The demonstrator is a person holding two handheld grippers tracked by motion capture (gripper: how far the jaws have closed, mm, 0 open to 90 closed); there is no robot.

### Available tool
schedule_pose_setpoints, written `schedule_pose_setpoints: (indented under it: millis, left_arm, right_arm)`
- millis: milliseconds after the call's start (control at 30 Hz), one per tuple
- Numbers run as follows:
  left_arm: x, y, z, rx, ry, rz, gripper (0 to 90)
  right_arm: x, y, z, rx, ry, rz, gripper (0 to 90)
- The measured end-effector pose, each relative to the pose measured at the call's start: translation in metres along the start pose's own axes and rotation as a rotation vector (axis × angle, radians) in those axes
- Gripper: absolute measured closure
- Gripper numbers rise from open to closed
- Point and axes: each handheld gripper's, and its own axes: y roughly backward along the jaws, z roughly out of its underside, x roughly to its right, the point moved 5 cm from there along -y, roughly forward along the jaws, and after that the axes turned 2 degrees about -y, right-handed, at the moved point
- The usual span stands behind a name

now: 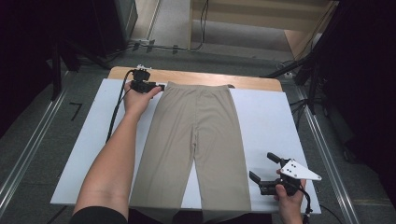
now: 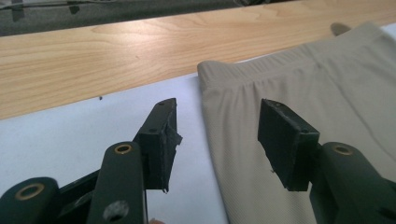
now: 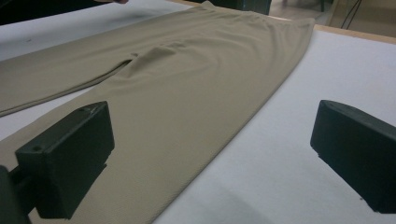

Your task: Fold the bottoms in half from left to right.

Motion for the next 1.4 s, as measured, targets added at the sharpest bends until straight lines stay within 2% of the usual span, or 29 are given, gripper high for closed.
schedule_pose_setpoints:
  millis: [133,200,300,400,433,467,533,600,667,700,800,867,900,933,967,1067,1133,1167,1200,1233,1267,1400]
  left_arm:
    - [0.004,-0.018,0.001,-0.031,-0.008,-0.006,49.8]
    - [0.005,-0.025,0.001,-0.020,-0.002,-0.012,49.9]
    - [0.003,-0.035,0.003,-0.029,-0.002,-0.042,50.0]
    - [0.003,-0.040,0.003,-0.026,-0.025,-0.078,51.0]
    - [0.004,-0.040,0.004,-0.033,-0.044,-0.104,52.1]
    - [0.005,-0.040,0.004,-0.036,-0.055,-0.127,59.7]
    - [0.007,-0.040,0.004,-0.044,-0.062,-0.140,62.7]
    - [0.010,-0.040,0.004,-0.055,-0.071,-0.136,71.8]
    - [0.013,-0.038,0.004,-0.072,-0.060,-0.113,89.7]
    - [0.013,-0.039,0.004,-0.070,-0.039,-0.111,90.0]
    - [0.014,-0.037,0.001,-0.077,0.030,-0.039,90.0]
    - [0.016,-0.031,-0.004,-0.058,0.036,-0.029,90.0]
    - [0.018,-0.028,-0.007,-0.041,0.042,-0.018,90.0]
    - [0.019,-0.023,-0.011,-0.031,0.033,-0.012,90.0]
    - [0.022,-0.019,-0.014,-0.019,0.027,-0.009,90.0]
    - [0.026,-0.006,-0.025,0.025,0.027,0.016,90.0]
    - [0.027,0.002,-0.029,0.044,0.032,0.040,90.0]
    - [0.029,0.005,-0.031,0.048,0.031,0.048,90.0]
    - [0.031,0.008,-0.032,0.050,0.021,0.051,90.0]
    - [0.033,0.011,-0.033,0.054,0.013,0.064,90.0]
    - [0.036,0.015,-0.035,0.054,0.002,0.071,90.0]
    - [0.042,0.024,-0.037,0.039,-0.010,0.086,90.0]
  right_arm:
    - [-0.001,-0.001,0.001,-0.007,0.000,-0.003,0.0]
    - [-0.001,-0.001,0.001,-0.006,-0.002,-0.002,0.0]
    - [-0.001,-0.002,0.001,-0.007,0.000,-0.008,0.0]
    - [-0.001,-0.003,0.001,-0.009,0.004,-0.014,0.0]
    - [-0.001,-0.003,0.001,-0.009,0.005,-0.015,0.0]
    - [-0.002,-0.003,0.001,-0.011,0.004,-0.018,0.0]
    - [-0.002,-0.004,0.001,-0.014,0.006,-0.018,0.0]
    - [-0.002,-0.005,0.001,-0.016,0.011,-0.021,0.0]
    - [-0.003,-0.005,0.001,-0.023,0.016,-0.022,0.0]
    - [-0.004,-0.005,0.001,-0.023,0.019,-0.026,0.0]
    - [-0.005,-0.004,0.001,-0.029,0.013,-0.022,0.0]
    - [-0.005,-0.002,-0.002,-0.020,-0.008,-0.027,0.0]
    - [-0.006,-0.001,-0.003,-0.006,-0.030,-0.046,0.0]
    - [-0.012,0.000,-0.008,0.004,-0.053,-0.071,0.0]
    - [-0.012,0.000,-0.008,0.004,-0.053,-0.071,0.0]
    - [-0.031,-0.004,-0.018,-0.006,-0.035,-0.095,0.0]
    - [-0.047,-0.008,-0.028,-0.015,-0.063,-0.116,0.0]
    - [-0.053,-0.010,-0.032,-0.025,-0.067,-0.109,5.8]
    - [-0.063,-0.012,-0.038,-0.039,-0.064,-0.079,16.4]
    - [-0.074,-0.015,-0.043,-0.055,-0.051,-0.057,18.6]
    - [-0.086,-0.019,-0.048,-0.072,-0.041,-0.068,16.1]
    - [-0.138,-0.041,-0.060,-0.126,0.020,-0.140,21.1]
